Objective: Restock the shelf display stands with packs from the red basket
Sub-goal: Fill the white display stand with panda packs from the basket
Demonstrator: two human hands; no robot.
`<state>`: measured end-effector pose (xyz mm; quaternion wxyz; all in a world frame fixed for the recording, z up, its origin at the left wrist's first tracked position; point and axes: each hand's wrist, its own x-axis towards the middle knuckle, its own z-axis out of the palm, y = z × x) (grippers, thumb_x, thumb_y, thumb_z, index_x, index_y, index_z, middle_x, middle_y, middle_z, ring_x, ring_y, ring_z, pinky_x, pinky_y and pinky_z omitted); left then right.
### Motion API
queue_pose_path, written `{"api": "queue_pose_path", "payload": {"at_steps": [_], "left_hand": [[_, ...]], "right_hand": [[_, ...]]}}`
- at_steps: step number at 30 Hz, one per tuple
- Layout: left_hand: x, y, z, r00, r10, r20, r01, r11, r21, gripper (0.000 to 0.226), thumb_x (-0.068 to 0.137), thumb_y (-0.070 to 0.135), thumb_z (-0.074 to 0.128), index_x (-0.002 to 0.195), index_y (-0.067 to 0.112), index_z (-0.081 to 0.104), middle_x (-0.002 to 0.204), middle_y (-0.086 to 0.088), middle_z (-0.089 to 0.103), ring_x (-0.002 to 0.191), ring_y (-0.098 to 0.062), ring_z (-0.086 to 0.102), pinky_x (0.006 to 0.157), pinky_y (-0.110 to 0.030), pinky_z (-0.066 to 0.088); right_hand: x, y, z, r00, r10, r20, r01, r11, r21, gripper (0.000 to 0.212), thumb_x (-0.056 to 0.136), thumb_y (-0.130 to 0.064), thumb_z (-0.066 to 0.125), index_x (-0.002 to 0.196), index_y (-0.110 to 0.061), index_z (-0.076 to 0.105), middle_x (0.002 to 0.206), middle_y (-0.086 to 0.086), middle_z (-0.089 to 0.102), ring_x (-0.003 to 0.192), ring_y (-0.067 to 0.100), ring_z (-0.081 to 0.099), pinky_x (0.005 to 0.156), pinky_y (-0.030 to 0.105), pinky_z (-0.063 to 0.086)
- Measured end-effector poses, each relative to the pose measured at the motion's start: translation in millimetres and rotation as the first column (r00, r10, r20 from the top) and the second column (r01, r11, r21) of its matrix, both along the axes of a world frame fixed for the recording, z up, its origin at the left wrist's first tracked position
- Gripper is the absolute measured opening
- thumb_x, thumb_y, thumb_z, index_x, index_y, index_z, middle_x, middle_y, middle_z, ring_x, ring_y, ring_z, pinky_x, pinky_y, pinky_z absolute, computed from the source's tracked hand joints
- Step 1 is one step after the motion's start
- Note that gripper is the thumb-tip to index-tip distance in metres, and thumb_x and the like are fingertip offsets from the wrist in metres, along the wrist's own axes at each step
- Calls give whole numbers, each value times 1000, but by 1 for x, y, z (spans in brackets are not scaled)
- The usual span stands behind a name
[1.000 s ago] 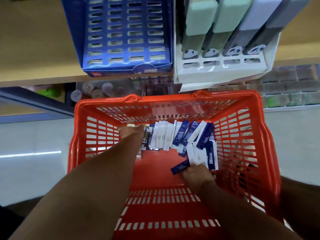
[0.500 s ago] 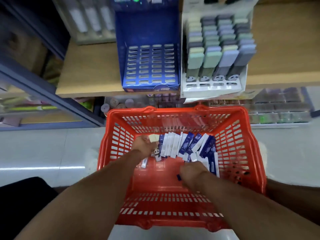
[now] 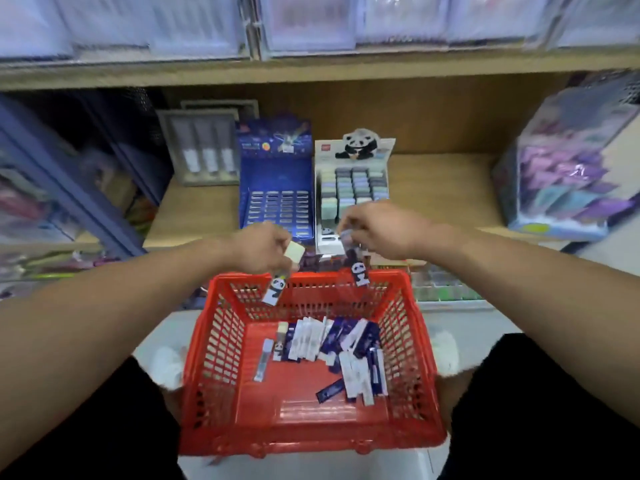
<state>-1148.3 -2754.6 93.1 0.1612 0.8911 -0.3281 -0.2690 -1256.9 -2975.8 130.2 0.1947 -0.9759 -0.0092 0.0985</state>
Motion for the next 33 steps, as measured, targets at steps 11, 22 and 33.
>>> {"api": "queue_pose_path", "payload": {"at_steps": [11,22,33], "left_hand": [[-3,7,1,982,162,-98,-186,915,-358,17,87,29,78,87,17,66,78,-4,76,69,-19,72,67,-36,57],[16,-2,2,991,126,47,-97,910,-404,21,86,35,78,87,19,65,80,2,75,76,-19,72,77,-47,57],[9,-9,2,992,127,-23,-124,886,-448,18,87,33,77,89,18,67,80,5,75,76,-16,73,79,-48,59]], "right_hand": [[20,4,-26,939,-215,270,149,958,245,8,95,-23,68,101,-17,67,91,-3,73,87,16,67,79,40,55],[33,4,-26,932,-151,328,118,986,119,9,92,-27,71,100,-29,67,84,-17,68,78,8,63,70,33,54],[31,-1,-31,914,-14,405,96,979,-181,20,100,-34,58,111,-34,74,102,-10,69,96,17,64,67,28,41]]}}
